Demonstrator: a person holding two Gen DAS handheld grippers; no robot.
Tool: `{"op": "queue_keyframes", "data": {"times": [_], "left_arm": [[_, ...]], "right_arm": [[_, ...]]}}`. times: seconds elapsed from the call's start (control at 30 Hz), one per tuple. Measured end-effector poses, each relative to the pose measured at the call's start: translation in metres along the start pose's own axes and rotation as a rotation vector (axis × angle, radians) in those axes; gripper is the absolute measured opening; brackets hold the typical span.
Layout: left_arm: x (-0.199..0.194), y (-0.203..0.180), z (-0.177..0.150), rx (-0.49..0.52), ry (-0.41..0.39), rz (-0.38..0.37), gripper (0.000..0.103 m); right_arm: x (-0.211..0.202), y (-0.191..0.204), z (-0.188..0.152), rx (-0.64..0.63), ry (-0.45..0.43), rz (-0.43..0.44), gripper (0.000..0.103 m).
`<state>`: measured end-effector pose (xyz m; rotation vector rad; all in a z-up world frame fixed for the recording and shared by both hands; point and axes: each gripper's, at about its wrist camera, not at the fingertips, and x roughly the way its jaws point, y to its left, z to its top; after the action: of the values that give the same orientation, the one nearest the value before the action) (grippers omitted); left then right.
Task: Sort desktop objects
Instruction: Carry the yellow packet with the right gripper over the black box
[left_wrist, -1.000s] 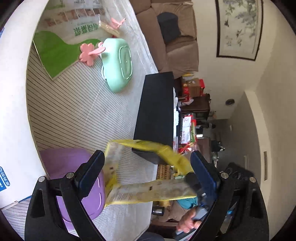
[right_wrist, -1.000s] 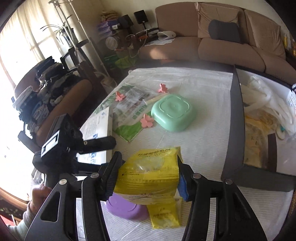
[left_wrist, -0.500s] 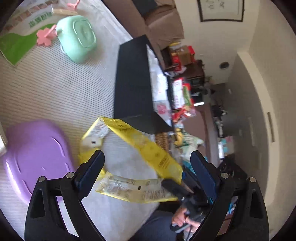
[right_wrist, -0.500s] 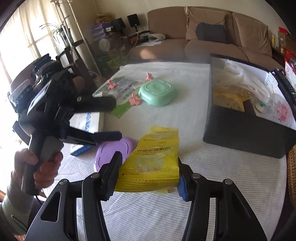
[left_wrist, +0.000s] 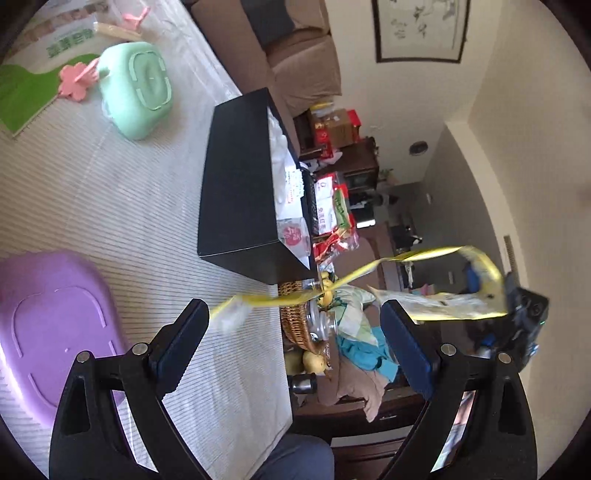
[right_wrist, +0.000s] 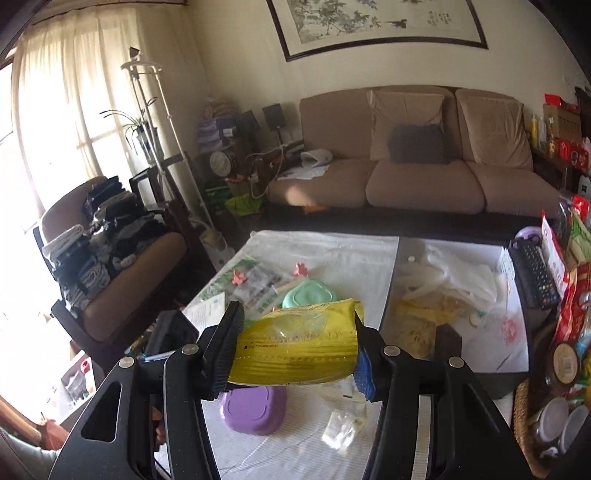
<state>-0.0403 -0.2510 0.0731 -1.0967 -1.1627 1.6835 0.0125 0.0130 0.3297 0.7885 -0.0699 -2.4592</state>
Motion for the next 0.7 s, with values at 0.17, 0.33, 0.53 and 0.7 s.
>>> {"op": "queue_keyframes", "data": {"times": [0.17, 0.33, 0.53, 0.7], "left_arm": [[0.017, -0.039, -0.005, 0.239, -0.024, 0.034, 0.094], [0.02, -0.087, -0.029, 0.552, -0.063, 0.125, 0.094], [0.04, -0.1, -0.047, 0.621, 0.068, 0.139, 0.094], [0.065, -0.096, -0.058, 0.578, 0.206, 0.121, 0.077]], "right_arm": [[-0.029, 0.019, 0.026, -0.066, -0.046, -0.001, 0.055], [-0.046, 0.041, 0.036, -0.111, -0.06, 0.024, 0.055], [-0.06, 0.057, 0.045, -0.121, -0.068, 0.097, 0.055], [-0.064, 0.065, 0.051, -0.127, -0.081, 0.111, 0.055]]}}
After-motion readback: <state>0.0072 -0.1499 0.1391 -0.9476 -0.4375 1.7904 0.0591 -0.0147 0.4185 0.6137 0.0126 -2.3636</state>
